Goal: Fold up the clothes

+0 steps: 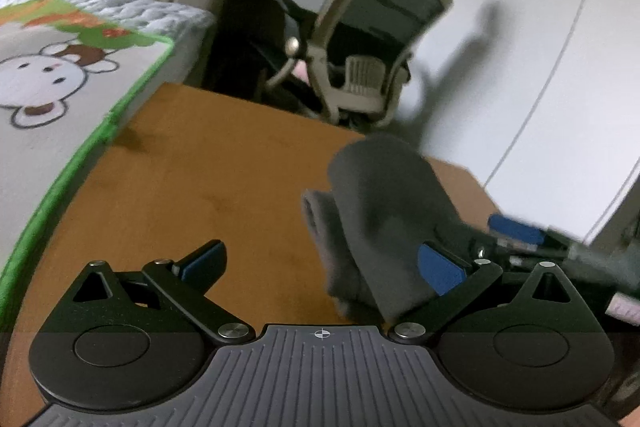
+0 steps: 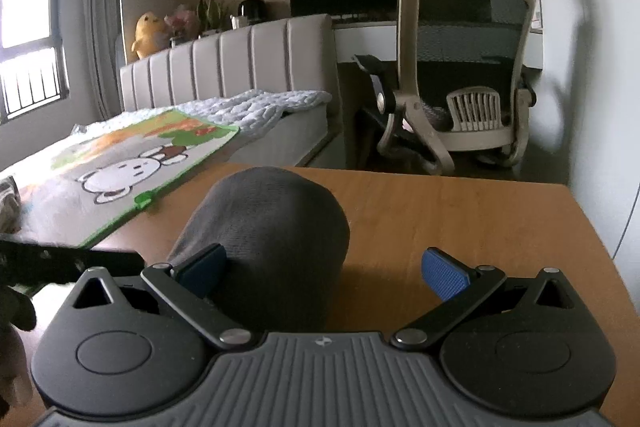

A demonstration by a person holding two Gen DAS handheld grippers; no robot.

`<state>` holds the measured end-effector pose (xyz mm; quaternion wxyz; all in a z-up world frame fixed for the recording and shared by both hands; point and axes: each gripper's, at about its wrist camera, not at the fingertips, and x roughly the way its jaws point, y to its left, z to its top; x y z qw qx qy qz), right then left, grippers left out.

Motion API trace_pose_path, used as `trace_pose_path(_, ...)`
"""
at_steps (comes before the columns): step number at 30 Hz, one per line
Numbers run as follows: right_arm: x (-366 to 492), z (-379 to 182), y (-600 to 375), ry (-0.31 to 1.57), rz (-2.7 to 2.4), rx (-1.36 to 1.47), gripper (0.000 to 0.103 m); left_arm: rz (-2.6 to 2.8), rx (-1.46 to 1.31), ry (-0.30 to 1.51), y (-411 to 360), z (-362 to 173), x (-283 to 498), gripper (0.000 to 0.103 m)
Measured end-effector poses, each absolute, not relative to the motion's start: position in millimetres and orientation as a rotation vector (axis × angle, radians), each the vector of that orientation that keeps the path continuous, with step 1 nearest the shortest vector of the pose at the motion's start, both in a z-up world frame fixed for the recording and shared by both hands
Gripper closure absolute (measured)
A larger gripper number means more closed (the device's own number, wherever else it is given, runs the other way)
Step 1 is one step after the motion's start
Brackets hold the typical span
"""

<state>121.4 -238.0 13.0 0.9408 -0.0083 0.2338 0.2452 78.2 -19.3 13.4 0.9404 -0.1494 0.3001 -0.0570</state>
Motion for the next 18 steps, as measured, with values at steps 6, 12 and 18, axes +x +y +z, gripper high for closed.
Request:
trace_pose_path(6, 111.7, 10.2, -257.2, 0.504, 0.502, 0.010, 0.000, -0.115, -0.272, 0.631, -30.9, 5.6, 84.2, 0.000)
trace_pose_path(12, 126.7, 10.7, -241.1, 0.496, 0.488, -0.042, 0.000, -0.074, -0.284, 0.622, -24.1, 1.1, 96.7, 0.000)
trace_pose_path(18, 142.8, 9.6, -228.0, 0.464, 0.492, -0.069, 0.000, -0.056, -0.291, 0.609, -17.4, 1.6, 103.7, 0.000)
